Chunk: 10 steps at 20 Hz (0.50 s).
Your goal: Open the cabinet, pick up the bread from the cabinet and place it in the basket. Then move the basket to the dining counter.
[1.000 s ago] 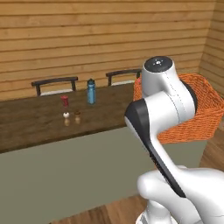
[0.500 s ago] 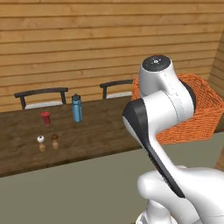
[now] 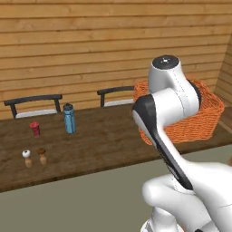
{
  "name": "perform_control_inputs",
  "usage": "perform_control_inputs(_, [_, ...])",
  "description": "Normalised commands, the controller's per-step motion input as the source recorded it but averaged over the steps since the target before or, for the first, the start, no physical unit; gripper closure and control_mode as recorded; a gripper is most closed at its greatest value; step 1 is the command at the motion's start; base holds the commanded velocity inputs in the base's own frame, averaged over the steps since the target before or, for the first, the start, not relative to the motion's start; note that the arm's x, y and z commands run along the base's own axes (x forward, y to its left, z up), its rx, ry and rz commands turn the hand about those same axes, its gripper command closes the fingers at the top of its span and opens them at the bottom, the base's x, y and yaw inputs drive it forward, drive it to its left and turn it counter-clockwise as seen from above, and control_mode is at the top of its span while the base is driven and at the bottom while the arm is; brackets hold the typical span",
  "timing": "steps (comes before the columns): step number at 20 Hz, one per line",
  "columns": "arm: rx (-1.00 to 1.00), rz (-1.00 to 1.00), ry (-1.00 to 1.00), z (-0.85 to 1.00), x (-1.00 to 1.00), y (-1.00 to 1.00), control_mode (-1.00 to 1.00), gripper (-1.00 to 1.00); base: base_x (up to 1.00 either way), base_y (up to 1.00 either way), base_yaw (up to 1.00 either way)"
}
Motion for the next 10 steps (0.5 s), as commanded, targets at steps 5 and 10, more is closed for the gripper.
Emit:
perform_control_inputs(5, [0.02,0.15,0.09,-0.37,1.0,-0.06,-1.0,1.0,0.0,0.0,0.0])
perform_control_inputs(10, [0.01,0.09,0.14,-0.39,1.0,-0.13,-1.0,1.0,0.0,0.0,0.0])
